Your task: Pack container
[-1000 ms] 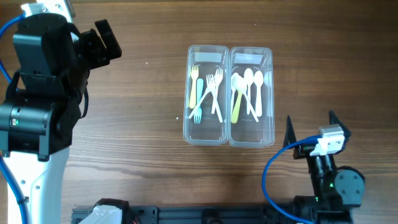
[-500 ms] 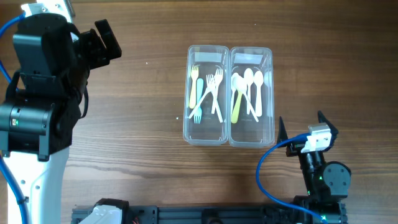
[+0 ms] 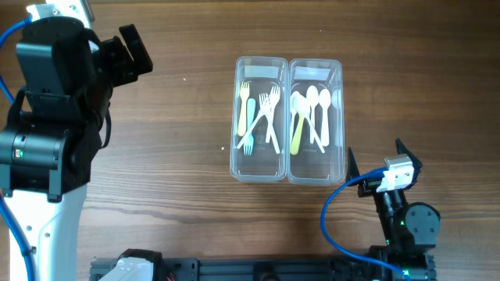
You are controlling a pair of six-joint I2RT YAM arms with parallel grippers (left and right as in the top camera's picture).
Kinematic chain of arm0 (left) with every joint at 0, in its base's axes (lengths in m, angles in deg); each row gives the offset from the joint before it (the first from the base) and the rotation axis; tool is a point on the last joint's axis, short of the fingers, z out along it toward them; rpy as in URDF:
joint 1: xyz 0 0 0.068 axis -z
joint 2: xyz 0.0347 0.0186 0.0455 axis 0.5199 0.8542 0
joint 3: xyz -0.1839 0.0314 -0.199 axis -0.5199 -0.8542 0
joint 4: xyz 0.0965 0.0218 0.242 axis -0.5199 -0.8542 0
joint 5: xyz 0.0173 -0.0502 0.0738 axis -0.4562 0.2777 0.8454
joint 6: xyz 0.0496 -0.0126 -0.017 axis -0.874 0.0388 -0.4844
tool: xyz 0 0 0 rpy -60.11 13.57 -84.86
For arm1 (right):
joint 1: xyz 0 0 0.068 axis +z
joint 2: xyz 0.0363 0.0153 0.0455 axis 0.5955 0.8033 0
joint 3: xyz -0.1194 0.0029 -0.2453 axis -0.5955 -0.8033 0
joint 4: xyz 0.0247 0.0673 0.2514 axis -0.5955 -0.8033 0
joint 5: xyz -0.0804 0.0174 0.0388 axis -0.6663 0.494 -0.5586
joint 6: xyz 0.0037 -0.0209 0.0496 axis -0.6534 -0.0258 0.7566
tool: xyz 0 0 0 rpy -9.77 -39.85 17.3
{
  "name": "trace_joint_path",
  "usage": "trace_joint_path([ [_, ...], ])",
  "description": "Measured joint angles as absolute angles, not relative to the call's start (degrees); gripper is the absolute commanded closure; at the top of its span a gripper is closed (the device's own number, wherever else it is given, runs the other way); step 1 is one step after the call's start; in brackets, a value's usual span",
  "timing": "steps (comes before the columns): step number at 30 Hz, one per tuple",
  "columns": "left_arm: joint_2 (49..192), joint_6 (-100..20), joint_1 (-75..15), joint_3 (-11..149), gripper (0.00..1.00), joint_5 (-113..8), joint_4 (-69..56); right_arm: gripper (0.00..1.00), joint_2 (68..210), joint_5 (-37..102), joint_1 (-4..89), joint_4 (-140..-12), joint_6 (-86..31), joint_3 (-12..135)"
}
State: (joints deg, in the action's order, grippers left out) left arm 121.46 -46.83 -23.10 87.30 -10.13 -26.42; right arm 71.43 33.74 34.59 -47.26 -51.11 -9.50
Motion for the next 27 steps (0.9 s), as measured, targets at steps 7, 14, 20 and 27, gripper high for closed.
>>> trace_joint_path([
  [7, 121.46, -46.83, -23.10, 87.30, 0.00, -10.11, -26.42, 0.00, 71.43, 33.87, 34.59, -47.26, -51.11, -9.52],
  [14, 121.46, -46.83, -23.10, 87.30, 0.00, -10.11, -26.42, 0.00, 71.43, 34.28, 34.59, -47.26, -51.11, -9.52],
  [20, 121.46, -46.83, -23.10, 87.30, 0.00, -10.13, -26.44, 0.00, 71.43, 34.28, 34.59, -47.26, -51.11, -9.52],
  [27, 121.41, -46.83, -23.10, 87.30, 0.00, -10.13, -34.84, 0.00, 71.43, 34.28, 34.59, -47.24, -51.11, -9.52],
])
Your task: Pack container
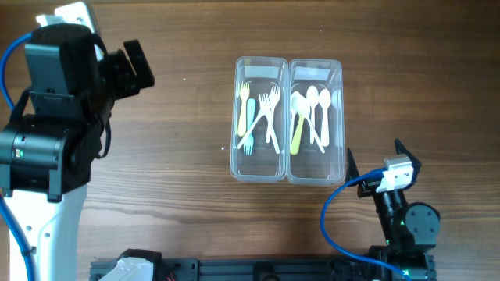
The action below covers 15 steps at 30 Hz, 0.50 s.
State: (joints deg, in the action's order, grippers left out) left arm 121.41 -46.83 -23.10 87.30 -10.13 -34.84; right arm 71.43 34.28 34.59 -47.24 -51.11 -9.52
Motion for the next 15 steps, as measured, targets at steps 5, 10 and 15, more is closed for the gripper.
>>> trace_joint_path([
  [5, 119.05, -46.80, -23.10, 87.00, 0.00, -10.78, -34.46, 0.00, 71.43, 34.28, 34.59, -47.22, -51.11, -9.52],
  [10, 110.29, -46.83, -23.10, 82.43, 0.00, -11.48, -26.18, 0.00, 71.43, 34.28, 34.59, -47.15, -51.11, -9.52],
  [15, 100.37, -46.80, -23.10, 70.48, 0.00, -11.48, -17.61, 0.00, 71.43, 34.28, 34.59, -47.11, -51.11, -9.52],
])
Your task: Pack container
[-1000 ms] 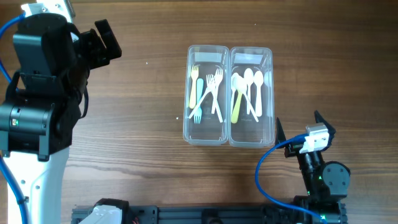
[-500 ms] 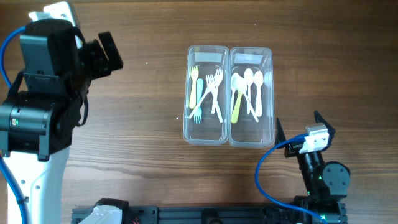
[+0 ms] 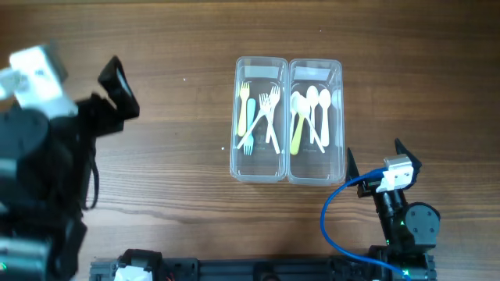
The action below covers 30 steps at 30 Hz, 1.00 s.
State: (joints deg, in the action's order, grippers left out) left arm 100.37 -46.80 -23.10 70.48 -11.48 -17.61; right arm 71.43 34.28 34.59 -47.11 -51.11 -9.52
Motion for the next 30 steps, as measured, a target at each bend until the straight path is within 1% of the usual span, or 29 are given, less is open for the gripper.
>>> trace_joint_path([
  [8, 86.16, -46.80, -23.10, 42.61, 0.00, -11.51, -3.08, 0.00, 71.37, 34.28, 34.59, -47.02, -51.11, -9.52],
  [12, 79.73, -46.80, -23.10, 34.30, 0.00, -11.51, 0.59, 0.00, 71.34, 34.28, 34.59, -47.09, -51.11, -9.52],
  [24, 58.05, -46.80, -23.10, 14.63, 0.00, -11.51, 0.77, 0.00, 71.30, 34.28, 34.59, -47.02, -51.11, -9.52],
  [30, 51.76, -46.80, -23.19, 8.12, 0.00, -11.51, 0.75, 0.00, 71.32, 34.28, 34.59, -47.02, -51.11, -9.52],
])
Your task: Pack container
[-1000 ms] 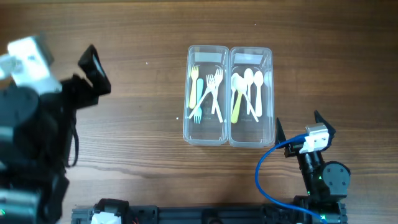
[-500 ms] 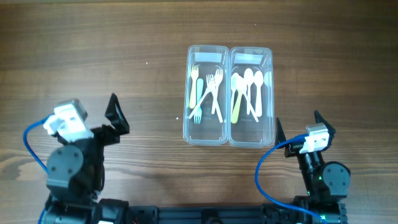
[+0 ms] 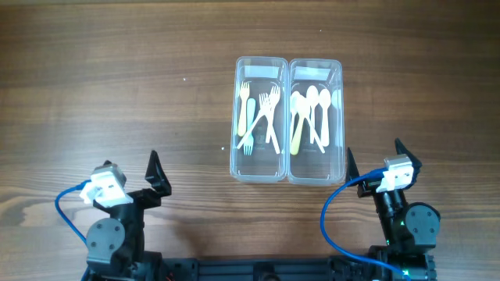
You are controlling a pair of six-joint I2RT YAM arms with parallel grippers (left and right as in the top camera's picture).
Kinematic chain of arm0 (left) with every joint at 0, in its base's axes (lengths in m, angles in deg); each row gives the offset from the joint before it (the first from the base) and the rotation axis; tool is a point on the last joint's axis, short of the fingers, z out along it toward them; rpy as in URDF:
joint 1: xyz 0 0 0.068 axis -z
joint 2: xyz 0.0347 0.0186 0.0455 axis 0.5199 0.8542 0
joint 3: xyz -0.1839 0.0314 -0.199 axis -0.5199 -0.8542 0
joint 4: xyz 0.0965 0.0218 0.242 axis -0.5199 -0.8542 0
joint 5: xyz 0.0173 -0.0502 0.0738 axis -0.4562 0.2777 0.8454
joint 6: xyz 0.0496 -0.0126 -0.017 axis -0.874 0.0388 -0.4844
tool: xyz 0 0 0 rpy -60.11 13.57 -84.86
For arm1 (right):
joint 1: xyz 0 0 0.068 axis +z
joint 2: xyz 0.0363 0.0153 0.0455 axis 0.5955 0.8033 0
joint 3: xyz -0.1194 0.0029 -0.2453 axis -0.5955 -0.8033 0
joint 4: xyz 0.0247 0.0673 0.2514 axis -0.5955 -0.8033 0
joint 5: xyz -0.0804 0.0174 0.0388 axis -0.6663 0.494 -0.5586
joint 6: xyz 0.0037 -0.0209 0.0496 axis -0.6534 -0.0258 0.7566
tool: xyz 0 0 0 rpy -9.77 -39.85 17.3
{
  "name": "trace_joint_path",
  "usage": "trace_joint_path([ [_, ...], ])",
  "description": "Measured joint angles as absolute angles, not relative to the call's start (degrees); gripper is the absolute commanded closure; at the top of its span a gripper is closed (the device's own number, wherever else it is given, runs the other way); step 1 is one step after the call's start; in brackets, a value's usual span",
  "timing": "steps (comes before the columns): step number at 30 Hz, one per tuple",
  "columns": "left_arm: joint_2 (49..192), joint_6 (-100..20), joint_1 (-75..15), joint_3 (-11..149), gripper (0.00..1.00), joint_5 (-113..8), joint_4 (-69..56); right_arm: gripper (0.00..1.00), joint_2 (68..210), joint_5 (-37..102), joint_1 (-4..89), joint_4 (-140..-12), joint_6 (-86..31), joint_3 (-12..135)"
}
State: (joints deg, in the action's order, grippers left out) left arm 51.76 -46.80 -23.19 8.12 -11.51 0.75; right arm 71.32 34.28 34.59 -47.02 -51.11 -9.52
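Two clear plastic containers stand side by side at the table's middle in the overhead view. The left container (image 3: pixel 234 156) holds several forks (image 3: pixel 260 119), white, yellow and pale teal. The right container (image 3: pixel 341 156) holds several spoons (image 3: pixel 311 117), white with one yellow-green. My left gripper (image 3: pixel 129 176) rests low at the front left, open and holding nothing. My right gripper (image 3: pixel 376 158) rests at the front right, just below the spoon container, open and holding nothing. Both grippers are apart from the containers.
The wooden table (image 3: pixel 141 94) stretches around the containers. Blue cables (image 3: pixel 336 211) loop beside each arm's base at the front edge. A black rail (image 3: pixel 250 269) runs along the table's front.
My left arm, which stood raised and large at the far left, now sits folded low at the front left with its gripper open. The containers, cutlery and right arm are unchanged.
My left arm stood raised at the far left, its gripper up near the table's upper left, and stayed about there at the following moment. Then it appeared blurred and lower. Now it rests at the front left. The right arm and containers never changed.
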Motion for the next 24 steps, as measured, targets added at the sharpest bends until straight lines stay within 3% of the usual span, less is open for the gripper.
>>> trace_joint_path([
  [24, 49.77, -46.80, -24.98, 0.62, 0.00, -11.51, -4.11, 0.00, 71.32, 34.28, 34.59, -47.02, -51.11, -9.52],
])
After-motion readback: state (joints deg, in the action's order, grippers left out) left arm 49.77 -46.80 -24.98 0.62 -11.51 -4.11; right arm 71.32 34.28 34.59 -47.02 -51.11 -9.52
